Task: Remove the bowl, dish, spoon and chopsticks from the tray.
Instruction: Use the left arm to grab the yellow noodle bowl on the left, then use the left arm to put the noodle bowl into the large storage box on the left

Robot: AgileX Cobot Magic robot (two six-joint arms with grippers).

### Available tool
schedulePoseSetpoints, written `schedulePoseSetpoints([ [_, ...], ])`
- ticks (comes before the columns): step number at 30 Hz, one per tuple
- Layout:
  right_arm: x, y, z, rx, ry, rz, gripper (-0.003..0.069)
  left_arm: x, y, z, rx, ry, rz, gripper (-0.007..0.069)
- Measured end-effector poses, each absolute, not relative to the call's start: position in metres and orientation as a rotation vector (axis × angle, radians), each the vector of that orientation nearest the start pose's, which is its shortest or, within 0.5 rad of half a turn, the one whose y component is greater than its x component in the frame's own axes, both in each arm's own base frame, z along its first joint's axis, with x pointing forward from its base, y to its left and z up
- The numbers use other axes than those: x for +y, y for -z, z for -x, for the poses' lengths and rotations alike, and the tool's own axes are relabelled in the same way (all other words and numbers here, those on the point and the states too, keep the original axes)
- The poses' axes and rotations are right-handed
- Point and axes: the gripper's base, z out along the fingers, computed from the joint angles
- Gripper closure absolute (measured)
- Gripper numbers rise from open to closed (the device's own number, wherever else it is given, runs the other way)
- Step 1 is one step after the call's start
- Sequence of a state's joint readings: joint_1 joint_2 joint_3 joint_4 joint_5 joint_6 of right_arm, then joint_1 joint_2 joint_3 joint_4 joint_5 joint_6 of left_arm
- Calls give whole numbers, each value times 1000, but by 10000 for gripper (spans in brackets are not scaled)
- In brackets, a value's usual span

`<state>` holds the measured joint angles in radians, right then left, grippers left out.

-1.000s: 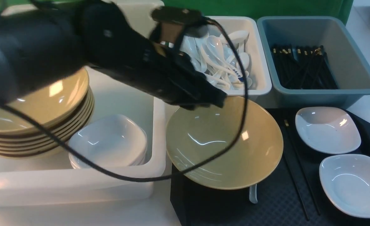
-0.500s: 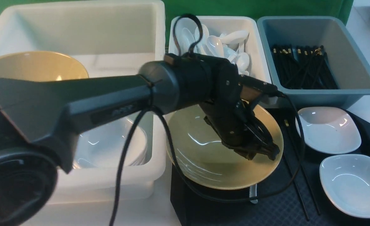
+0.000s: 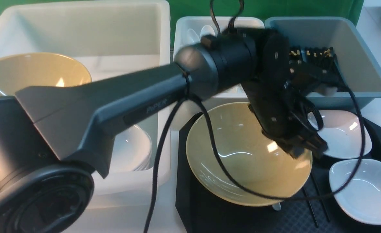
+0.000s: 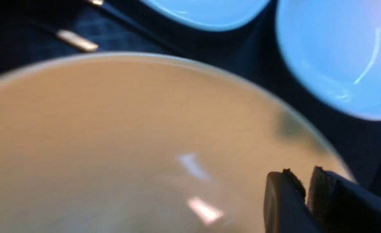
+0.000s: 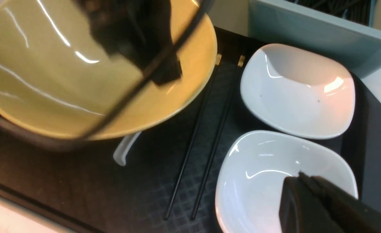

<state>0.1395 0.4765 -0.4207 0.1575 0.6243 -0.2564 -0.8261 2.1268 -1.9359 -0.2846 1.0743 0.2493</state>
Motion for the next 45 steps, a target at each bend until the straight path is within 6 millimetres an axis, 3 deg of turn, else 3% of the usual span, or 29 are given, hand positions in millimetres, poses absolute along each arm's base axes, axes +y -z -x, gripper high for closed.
schedulePoseSetpoints([
  [5,21,-267,-90,2123,-105,338,618,-323,-264,-328,2543,189,-1289,267],
  [8,21,-267,-90,2123,-105,338,617,-302,-263,-345,2601,46,-1175,149],
  [11,21,-267,-91,2120,-104,338,617,-290,-259,-357,2636,3,-1082,100],
  [19,21,-267,-91,2119,-104,337,613,-284,-233,-373,2699,-5,-1018,90],
  [21,21,-267,-91,2118,-104,337,609,-288,-220,-372,2753,38,-1032,106],
  [27,21,-267,-91,2118,-104,337,601,-297,-206,-367,2791,179,-1099,176],
  [30,21,-267,-91,2117,-104,337,601,-300,-203,-366,2783,219,-1147,293],
  [32,21,-267,-91,2117,-104,337,601,-301,-203,-365,2774,255,-1172,428],
  [33,21,-267,-91,2117,-104,337,601,-301,-203,-366,2775,268,-1174,450],
  [34,21,-267,-91,2117,-104,337,601,-301,-207,-364,2777,336,-1172,511],
  [38,21,-267,-91,2117,-104,337,599,-298,-234,-360,2718,497,-1179,611],
  [41,21,-267,-91,2117,-104,337,597,-290,-253,-362,2658,601,-1165,620],
  [45,21,-267,-91,2117,-105,336,594,-263,-299,-365,2524,717,-1129,620],
])
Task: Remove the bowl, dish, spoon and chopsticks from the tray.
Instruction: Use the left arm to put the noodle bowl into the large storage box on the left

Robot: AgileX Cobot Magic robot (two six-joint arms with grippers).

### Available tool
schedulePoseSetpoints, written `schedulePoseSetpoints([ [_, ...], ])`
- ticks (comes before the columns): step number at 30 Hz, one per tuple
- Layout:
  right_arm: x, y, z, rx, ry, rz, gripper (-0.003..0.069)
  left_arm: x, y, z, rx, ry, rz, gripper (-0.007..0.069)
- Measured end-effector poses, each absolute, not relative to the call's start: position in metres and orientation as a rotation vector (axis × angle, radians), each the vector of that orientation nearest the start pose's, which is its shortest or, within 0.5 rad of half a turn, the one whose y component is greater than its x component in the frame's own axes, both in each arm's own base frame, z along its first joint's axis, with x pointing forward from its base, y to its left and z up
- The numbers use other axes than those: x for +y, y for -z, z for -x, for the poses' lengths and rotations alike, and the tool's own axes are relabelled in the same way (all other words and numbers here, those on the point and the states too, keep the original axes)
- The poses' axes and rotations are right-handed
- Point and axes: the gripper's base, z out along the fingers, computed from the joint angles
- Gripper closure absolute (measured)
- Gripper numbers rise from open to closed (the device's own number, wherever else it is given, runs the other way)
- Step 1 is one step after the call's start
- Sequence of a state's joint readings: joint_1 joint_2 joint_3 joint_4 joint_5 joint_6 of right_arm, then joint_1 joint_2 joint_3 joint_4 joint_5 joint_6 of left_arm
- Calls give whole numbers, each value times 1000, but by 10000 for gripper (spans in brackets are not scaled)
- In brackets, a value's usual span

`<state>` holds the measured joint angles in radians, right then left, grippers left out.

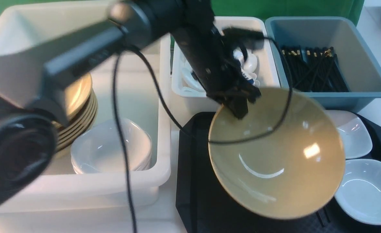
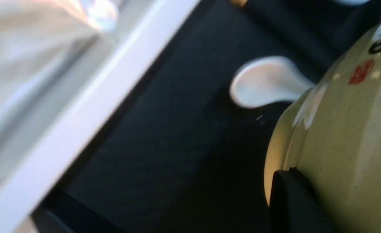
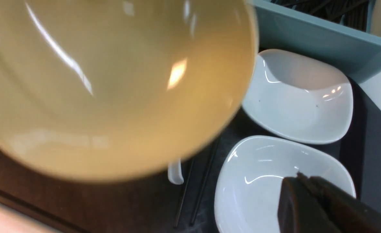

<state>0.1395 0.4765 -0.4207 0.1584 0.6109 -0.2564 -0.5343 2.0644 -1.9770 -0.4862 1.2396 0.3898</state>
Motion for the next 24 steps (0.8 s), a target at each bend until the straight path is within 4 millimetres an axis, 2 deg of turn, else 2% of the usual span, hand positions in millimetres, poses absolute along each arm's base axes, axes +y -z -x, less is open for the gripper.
schedulePoseSetpoints([
  [3,21,-267,-91,2117,-105,336,592,-236,-339,-363,2429,732,-1075,620],
  [5,21,-267,-91,2117,-105,336,592,-209,-369,-360,2375,712,-1011,620],
  [6,21,-267,-91,2117,-105,336,592,-190,-385,-358,2350,685,-964,620],
  [7,21,-268,-91,2115,-105,336,591,-160,-408,-354,2326,632,-873,620],
  [8,21,-268,-91,2114,-104,335,590,-145,-417,-353,2320,598,-828,620],
  [10,21,-268,-91,2105,-103,333,589,-88,-444,-344,2306,480,-630,620],
  [11,21,-268,-91,2103,-103,332,588,-83,-446,-343,2306,468,-611,620],
  [12,21,-268,-92,2096,-102,330,587,-56,-453,-338,2306,414,-510,620],
  [13,21,-266,-92,2092,-100,327,585,-20,-458,-328,2317,344,-378,620],
  [14,21,-266,-92,2093,-100,327,583,-11,-458,-325,2321,325,-341,620],
  [15,21,-262,-93,2096,-105,316,582,31,-452,-310,2346,256,-172,620],
  [17,21,-261,-93,2094,-116,290,580,62,-442,-298,2358,227,-18,620],
  [20,21,-261,-94,2086,-123,272,580,112,-412,-289,2329,269,287,620],
  [21,21,-261,-94,2086,-124,270,580,114,-410,-289,2327,273,300,620],
  [24,21,-261,-94,2085,-125,267,580,134,-379,-294,2336,336,434,620],
])
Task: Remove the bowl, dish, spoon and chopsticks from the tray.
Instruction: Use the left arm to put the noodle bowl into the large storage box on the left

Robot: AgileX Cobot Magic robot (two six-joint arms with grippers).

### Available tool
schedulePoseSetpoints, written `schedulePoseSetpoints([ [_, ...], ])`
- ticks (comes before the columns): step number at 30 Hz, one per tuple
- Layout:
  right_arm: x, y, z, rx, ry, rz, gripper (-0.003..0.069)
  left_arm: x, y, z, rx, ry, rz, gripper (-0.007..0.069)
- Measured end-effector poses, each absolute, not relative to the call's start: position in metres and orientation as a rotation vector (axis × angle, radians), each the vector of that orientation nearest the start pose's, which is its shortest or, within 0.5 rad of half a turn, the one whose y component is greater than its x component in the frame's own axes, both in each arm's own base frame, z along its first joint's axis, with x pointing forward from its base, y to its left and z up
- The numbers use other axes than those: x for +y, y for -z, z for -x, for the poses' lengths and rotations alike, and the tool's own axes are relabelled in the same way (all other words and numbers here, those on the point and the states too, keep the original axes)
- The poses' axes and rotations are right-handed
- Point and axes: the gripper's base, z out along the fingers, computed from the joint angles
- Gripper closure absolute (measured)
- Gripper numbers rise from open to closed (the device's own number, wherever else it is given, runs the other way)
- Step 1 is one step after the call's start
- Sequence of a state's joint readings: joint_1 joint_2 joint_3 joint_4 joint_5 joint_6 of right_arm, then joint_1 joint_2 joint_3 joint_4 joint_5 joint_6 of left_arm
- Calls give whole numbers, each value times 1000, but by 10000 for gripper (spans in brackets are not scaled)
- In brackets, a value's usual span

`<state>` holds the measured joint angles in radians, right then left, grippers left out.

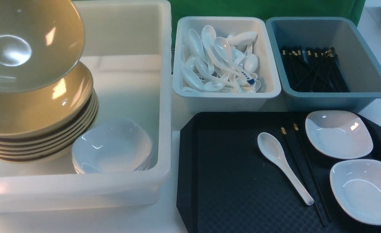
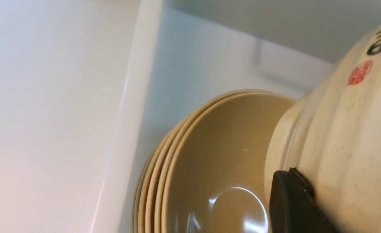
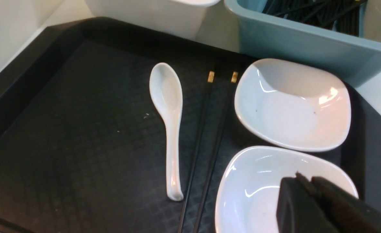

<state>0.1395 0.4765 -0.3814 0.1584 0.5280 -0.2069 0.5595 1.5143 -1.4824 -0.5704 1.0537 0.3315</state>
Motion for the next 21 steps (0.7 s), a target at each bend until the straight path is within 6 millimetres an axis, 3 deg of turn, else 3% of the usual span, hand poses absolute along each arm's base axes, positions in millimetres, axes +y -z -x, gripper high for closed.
schedulePoseSetpoints([
  [3,21,-261,-94,2085,-125,267,578,138,-354,-299,2403,363,470,599],
  [7,20,-261,-94,2083,-125,267,575,141,-344,-301,2423,342,482,549],
  [11,20,-261,-94,2081,-125,266,568,143,-347,-302,2389,315,490,397],
  [16,20,-261,-94,2077,-125,265,564,138,-361,-294,2346,311,497,273],
  [20,20,-261,-94,2076,-124,265,562,124,-399,-271,2219,240,450,256],
  [21,20,-261,-94,2076,-124,265,562,123,-401,-270,2212,235,446,260],
])
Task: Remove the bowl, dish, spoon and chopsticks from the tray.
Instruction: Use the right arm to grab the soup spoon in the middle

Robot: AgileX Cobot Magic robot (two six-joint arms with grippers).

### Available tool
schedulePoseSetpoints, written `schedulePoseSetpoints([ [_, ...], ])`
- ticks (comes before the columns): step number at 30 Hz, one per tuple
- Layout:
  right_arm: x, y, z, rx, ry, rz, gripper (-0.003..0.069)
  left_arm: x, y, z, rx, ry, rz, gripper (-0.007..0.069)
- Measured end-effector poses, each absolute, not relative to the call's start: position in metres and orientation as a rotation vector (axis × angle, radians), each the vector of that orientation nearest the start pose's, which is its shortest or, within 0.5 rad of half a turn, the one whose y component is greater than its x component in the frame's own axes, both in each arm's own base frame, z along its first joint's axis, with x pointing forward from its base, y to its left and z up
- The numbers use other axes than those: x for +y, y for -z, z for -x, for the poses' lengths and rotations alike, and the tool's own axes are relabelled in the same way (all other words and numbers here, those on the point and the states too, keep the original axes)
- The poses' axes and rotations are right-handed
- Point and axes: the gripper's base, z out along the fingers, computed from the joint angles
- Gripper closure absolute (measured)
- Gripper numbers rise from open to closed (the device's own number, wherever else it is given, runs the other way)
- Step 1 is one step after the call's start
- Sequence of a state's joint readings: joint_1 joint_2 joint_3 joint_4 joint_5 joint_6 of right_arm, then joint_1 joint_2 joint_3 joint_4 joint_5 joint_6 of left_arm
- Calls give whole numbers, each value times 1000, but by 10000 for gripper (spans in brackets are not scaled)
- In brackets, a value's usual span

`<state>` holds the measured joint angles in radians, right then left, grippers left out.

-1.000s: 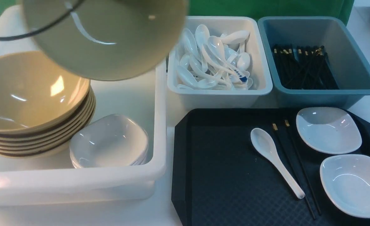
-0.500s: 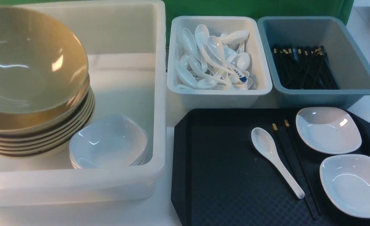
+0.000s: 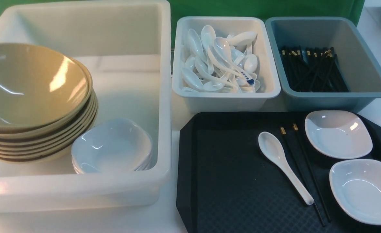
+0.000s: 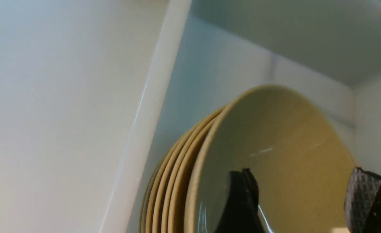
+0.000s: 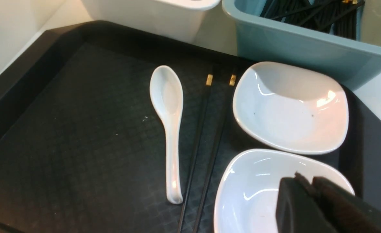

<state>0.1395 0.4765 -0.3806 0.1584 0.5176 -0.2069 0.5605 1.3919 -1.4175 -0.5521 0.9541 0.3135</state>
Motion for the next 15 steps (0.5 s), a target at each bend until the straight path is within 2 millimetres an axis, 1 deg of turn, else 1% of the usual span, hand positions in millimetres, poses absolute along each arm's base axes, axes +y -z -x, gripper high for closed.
schedulePoseSetpoints([
  [2,20,-261,-94,2076,-124,265,561,114,-420,-255,2149,191,396,306],
  [5,21,-261,-94,2075,-125,266,561,110,-428,-248,2125,182,378,395],
  [8,22,-261,-94,2074,-135,281,559,110,-418,-249,2139,190,392,487],
  [10,24,-261,-94,2072,-151,302,559,110,-404,-250,2171,225,431,545],
  [12,27,-260,-94,2073,-175,311,557,105,-391,-249,2205,300,462,588],
  [13,30,-258,-96,2091,-204,324,548,91,-384,-244,2210,378,435,608],
  [14,33,-257,-98,2113,-220,341,538,76,-385,-240,2195,420,363,617],
  [15,38,-257,-102,2154,-241,375,515,47,-393,-232,2133,480,201,624],
])
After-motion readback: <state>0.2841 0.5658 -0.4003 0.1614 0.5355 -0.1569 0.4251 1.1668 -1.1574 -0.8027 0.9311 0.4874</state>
